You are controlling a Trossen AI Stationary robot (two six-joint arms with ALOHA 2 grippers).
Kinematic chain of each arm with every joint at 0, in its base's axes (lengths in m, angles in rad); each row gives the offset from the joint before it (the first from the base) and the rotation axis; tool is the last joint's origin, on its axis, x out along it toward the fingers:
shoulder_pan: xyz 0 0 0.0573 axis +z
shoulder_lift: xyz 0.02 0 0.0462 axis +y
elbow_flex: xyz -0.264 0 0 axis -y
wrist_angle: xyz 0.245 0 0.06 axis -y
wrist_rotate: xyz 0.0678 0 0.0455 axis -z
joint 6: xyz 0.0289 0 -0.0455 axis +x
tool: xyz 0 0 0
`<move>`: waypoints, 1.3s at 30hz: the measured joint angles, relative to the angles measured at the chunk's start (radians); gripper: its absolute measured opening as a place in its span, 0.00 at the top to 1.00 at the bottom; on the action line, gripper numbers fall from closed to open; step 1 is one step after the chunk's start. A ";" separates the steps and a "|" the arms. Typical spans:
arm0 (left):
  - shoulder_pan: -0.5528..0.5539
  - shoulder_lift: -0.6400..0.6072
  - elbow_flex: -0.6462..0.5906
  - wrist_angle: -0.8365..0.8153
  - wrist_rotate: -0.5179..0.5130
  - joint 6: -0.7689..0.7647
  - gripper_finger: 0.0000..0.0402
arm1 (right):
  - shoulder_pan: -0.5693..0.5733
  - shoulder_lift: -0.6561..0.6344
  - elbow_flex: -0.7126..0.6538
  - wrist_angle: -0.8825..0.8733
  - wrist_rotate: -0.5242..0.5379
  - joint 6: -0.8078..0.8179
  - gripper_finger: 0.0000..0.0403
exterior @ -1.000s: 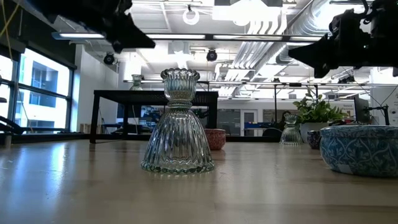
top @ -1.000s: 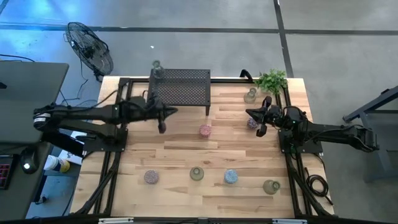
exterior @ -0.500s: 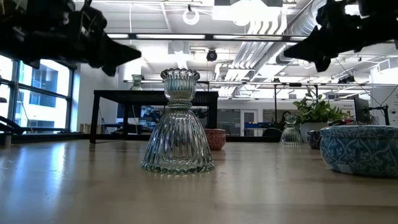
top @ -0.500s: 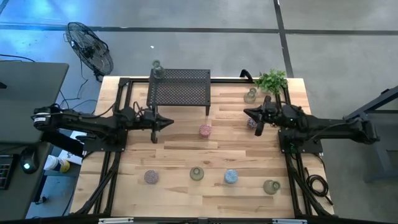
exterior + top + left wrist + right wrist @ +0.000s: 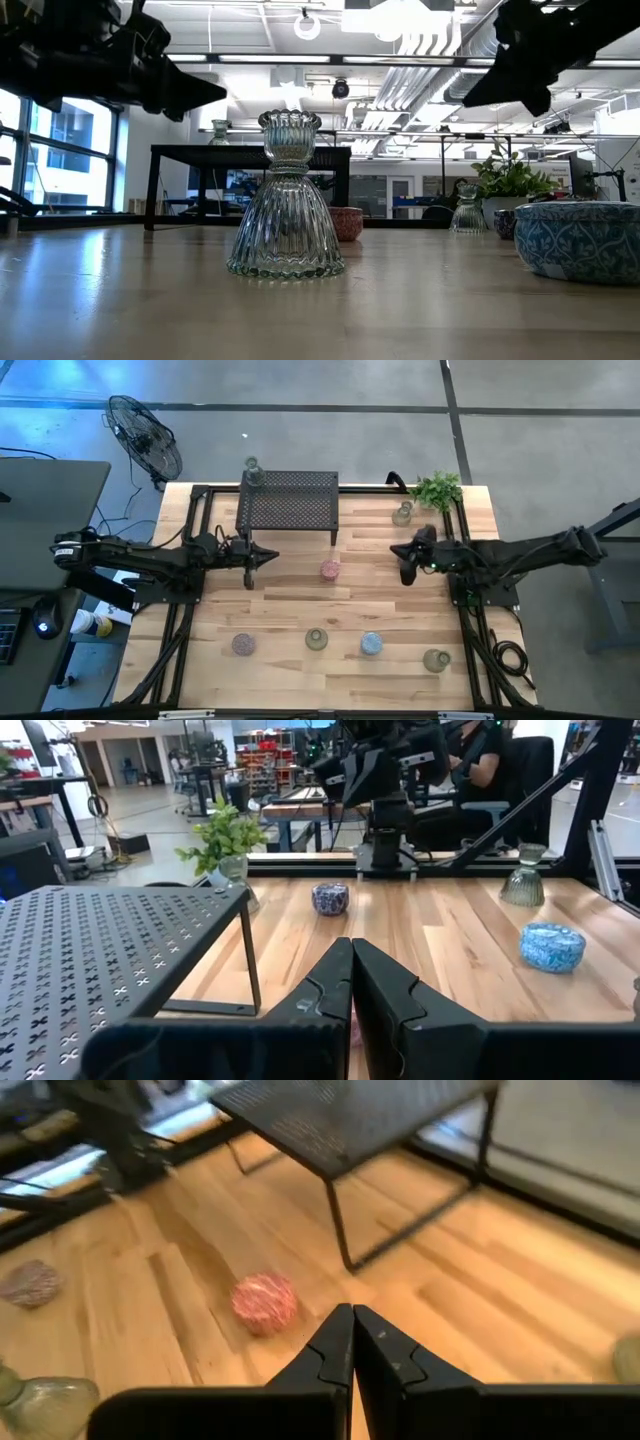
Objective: Pick & Place candle stick holders
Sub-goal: Put the green glass candle holder on the shelf
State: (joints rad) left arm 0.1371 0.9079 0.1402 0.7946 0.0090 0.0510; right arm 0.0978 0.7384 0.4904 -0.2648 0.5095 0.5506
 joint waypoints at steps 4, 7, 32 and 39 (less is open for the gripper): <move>0.000 0.000 0.000 -0.018 0.000 0.012 0.99 | 0.041 0.096 0.034 -0.015 0.003 0.103 1.00; 0.000 0.000 0.000 -0.020 0.000 0.014 0.99 | 0.081 0.186 0.070 -0.015 -0.001 0.150 1.00; 0.002 0.000 0.005 -0.081 -0.112 -0.015 0.99 | 0.144 0.462 0.237 0.020 -0.104 0.152 1.00; 0.001 0.000 0.005 -0.026 0.031 -0.014 0.99 | 0.212 0.462 0.237 0.057 -0.090 0.139 1.00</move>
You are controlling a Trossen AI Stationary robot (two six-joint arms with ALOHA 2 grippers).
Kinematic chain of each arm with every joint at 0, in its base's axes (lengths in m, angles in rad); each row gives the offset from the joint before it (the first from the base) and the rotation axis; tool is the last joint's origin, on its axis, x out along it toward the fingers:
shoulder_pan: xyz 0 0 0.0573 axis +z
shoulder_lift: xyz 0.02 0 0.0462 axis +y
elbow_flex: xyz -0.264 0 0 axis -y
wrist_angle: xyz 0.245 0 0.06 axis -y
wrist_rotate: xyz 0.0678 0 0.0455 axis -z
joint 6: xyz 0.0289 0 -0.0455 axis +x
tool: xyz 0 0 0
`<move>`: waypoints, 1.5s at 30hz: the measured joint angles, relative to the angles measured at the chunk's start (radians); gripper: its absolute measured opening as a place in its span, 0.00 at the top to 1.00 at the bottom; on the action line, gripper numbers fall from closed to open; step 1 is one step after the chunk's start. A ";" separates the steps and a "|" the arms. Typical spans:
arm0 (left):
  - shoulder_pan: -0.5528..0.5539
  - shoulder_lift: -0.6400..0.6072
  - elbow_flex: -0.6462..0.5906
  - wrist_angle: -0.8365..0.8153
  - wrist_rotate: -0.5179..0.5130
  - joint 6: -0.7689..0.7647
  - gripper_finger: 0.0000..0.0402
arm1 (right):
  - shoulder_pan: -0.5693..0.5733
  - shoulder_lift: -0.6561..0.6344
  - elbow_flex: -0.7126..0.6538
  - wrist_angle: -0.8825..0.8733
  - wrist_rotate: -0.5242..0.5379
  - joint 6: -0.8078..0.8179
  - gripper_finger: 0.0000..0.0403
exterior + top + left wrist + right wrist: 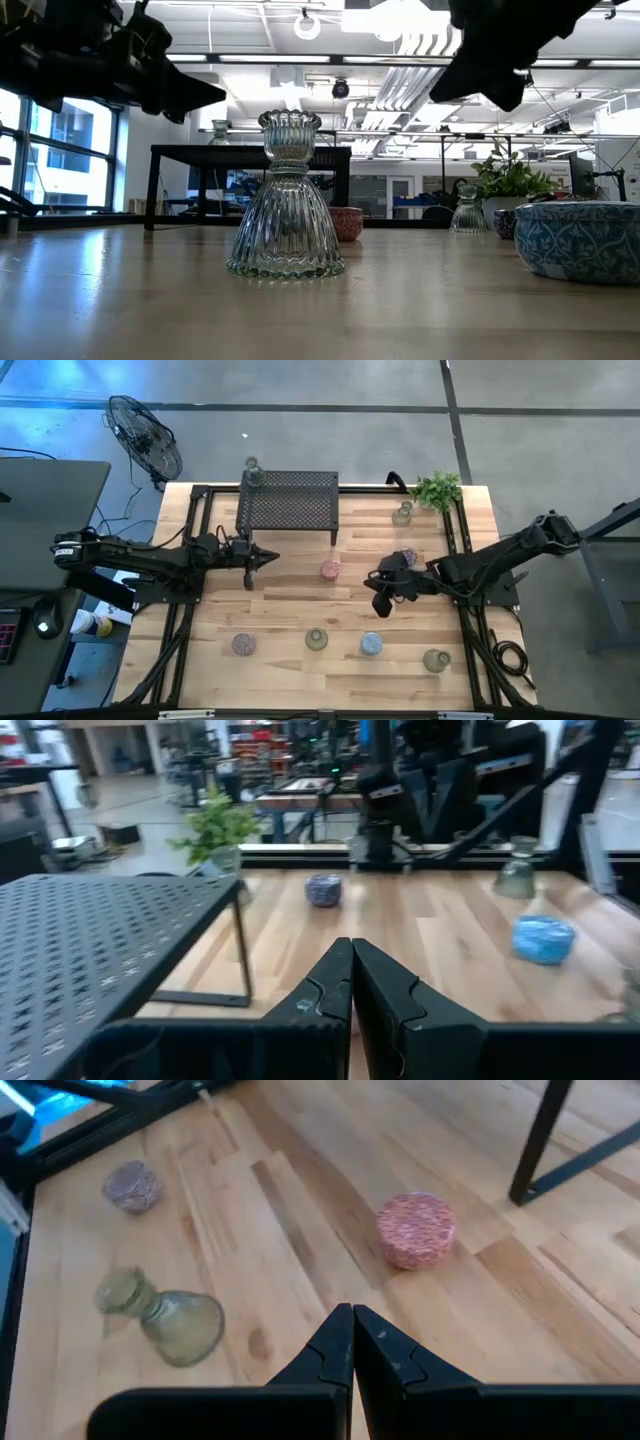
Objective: Pick & Place candle stick holders
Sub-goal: Put the green glass candle holder on the shelf
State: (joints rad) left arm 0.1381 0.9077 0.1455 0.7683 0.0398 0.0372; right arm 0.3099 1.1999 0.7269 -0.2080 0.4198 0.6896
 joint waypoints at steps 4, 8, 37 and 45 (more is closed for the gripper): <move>-0.001 0.000 0.000 -0.001 0.008 -0.019 0.99 | 0.018 -0.001 0.000 -0.064 0.075 0.055 1.00; -0.001 0.000 0.000 -0.001 0.032 -0.048 0.99 | -0.045 -0.006 0.000 -0.201 0.083 0.160 1.00; -0.001 0.000 0.000 -0.023 0.044 -0.011 0.99 | -1.070 0.025 0.000 -0.267 -0.195 -0.142 0.37; -0.001 0.000 0.000 0.021 0.026 0.037 0.99 | -1.109 0.164 0.000 -0.198 -0.108 -0.224 0.30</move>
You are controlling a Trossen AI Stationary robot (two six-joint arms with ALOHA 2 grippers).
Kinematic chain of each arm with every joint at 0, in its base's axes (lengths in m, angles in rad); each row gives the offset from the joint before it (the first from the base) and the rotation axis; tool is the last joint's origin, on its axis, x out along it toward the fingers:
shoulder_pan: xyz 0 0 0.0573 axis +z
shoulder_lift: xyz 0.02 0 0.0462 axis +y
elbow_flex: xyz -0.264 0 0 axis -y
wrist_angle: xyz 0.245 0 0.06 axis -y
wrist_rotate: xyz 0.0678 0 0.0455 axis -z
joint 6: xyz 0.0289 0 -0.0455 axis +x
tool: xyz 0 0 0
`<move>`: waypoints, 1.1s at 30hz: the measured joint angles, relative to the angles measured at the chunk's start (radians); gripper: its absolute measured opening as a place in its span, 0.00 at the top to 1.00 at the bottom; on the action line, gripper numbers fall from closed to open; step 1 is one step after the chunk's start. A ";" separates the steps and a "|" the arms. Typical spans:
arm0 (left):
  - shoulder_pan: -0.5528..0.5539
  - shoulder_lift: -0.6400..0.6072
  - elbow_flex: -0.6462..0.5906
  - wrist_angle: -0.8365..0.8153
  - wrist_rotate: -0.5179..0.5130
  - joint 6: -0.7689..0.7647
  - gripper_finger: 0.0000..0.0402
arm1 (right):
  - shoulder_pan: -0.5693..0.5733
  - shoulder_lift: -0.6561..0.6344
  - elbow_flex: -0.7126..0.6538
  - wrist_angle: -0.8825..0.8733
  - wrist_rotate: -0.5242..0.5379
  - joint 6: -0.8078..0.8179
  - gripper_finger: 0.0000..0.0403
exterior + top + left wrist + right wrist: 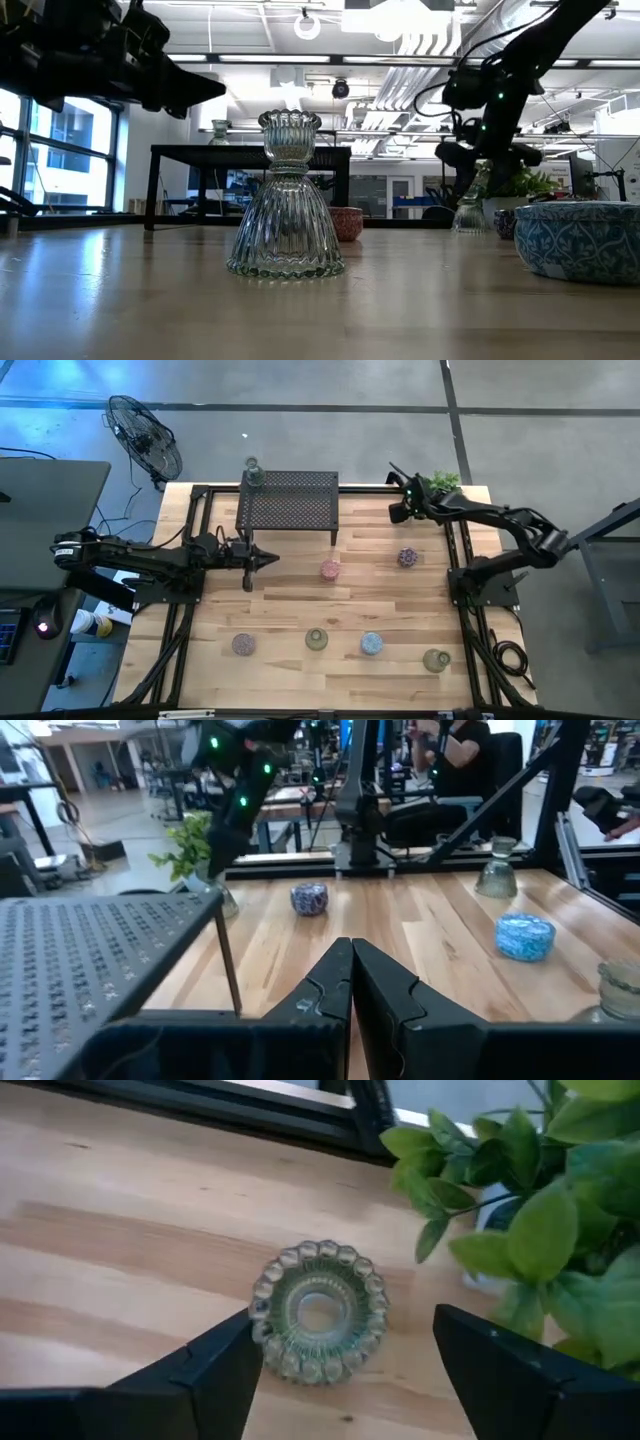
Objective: Pick & Place candle stick holders
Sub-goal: Put the green glass candle holder on the shelf
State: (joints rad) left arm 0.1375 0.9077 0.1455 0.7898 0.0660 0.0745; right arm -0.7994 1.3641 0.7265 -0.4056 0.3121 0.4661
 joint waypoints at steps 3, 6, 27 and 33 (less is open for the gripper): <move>0.000 0.000 0.000 0.001 -0.010 0.000 0.99 | 0.000 0.023 0.000 0.039 0.027 -0.013 0.32; 0.000 0.000 0.000 0.002 -0.011 0.000 0.99 | 0.000 0.037 0.000 0.084 0.028 -0.029 0.37; 0.000 0.000 0.000 -0.007 -0.018 -0.008 0.99 | 0.159 -0.068 0.158 -0.160 0.032 -0.019 0.59; 0.000 0.000 0.000 -0.007 -0.018 -0.012 0.99 | 0.419 -0.078 0.270 -0.282 0.018 0.034 0.61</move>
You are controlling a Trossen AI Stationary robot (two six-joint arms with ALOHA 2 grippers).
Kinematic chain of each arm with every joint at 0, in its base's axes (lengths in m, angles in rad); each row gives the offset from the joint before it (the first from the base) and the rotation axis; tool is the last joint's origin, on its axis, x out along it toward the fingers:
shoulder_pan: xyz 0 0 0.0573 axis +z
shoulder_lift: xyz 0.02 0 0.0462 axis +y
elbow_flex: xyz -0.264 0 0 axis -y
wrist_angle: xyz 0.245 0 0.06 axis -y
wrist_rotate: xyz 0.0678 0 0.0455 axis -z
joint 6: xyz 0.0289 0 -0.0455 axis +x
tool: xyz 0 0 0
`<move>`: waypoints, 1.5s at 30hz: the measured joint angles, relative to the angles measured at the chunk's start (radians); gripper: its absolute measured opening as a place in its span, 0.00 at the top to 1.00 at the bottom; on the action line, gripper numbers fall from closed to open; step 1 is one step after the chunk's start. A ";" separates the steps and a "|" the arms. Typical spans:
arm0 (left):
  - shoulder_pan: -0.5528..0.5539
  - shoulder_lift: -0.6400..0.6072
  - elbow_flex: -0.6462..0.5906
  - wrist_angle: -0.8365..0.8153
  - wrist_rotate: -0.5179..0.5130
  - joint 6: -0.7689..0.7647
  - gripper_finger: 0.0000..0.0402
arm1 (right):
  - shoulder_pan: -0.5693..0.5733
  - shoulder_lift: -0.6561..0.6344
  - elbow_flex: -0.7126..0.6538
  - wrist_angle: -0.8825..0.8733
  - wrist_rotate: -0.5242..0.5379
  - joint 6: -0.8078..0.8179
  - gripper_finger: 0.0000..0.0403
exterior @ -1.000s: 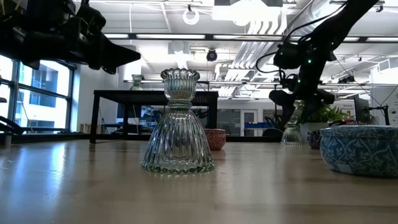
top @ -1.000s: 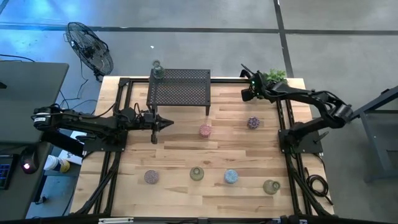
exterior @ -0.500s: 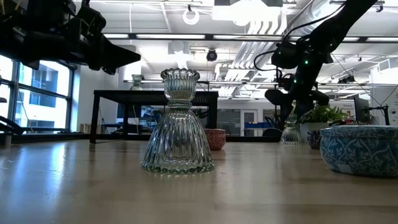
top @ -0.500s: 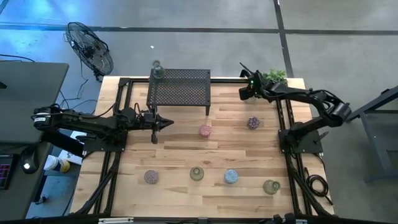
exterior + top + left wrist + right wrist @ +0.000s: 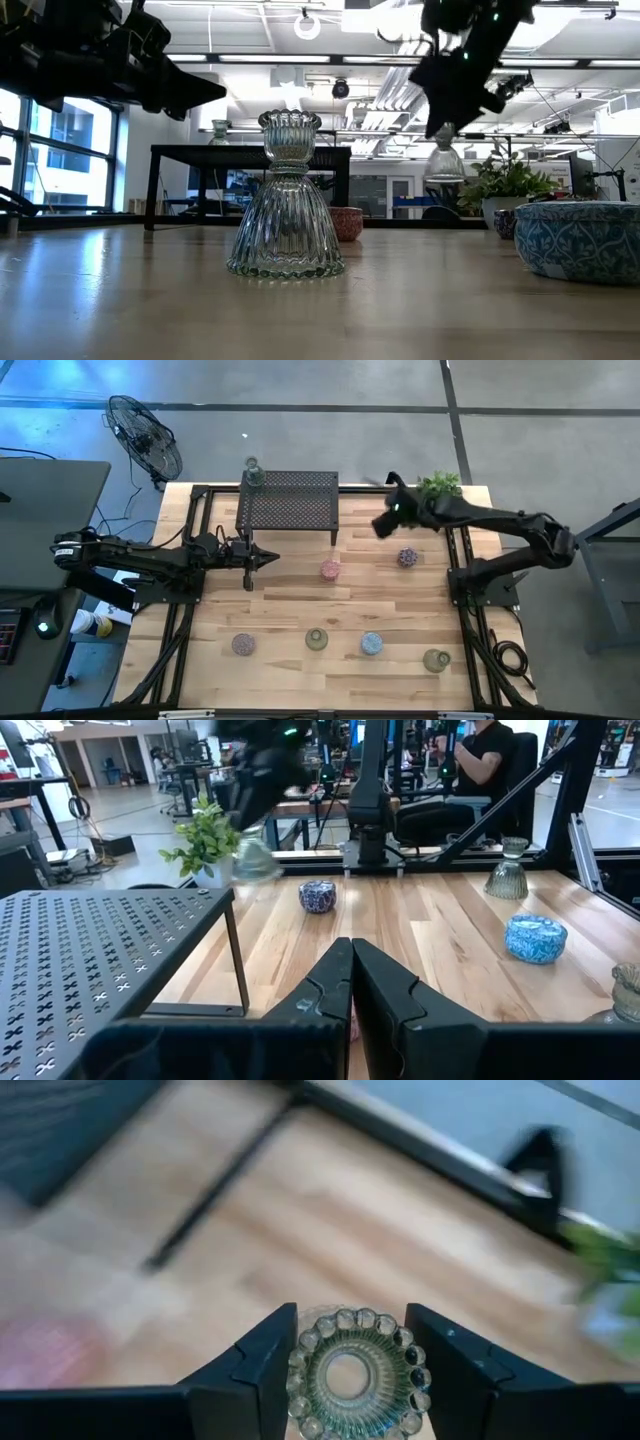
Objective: Pick & Place candle stick holders
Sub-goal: Put the green glass candle holder on the shelf
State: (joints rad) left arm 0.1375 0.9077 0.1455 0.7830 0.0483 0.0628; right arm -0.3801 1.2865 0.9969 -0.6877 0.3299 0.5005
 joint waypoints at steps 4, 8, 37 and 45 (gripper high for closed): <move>0.000 0.000 0.000 0.000 0.000 -0.001 0.99 | 0.205 0.002 -0.035 0.066 -0.003 0.089 0.59; 0.000 0.000 0.000 -0.004 0.000 -0.007 0.99 | 0.381 0.061 -0.052 0.169 0.022 0.155 0.60; 0.000 0.000 0.022 -0.034 0.022 -0.024 0.99 | 0.492 0.610 0.194 0.653 -0.120 -0.282 0.47; 0.000 0.000 0.022 -0.081 0.027 -0.090 0.99 | 0.499 0.558 0.193 0.722 -0.148 -0.399 0.38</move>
State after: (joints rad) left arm 0.1371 0.9077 0.1677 0.7021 0.0752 -0.0272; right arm 0.1185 1.8442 1.1900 0.0339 0.1822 0.1018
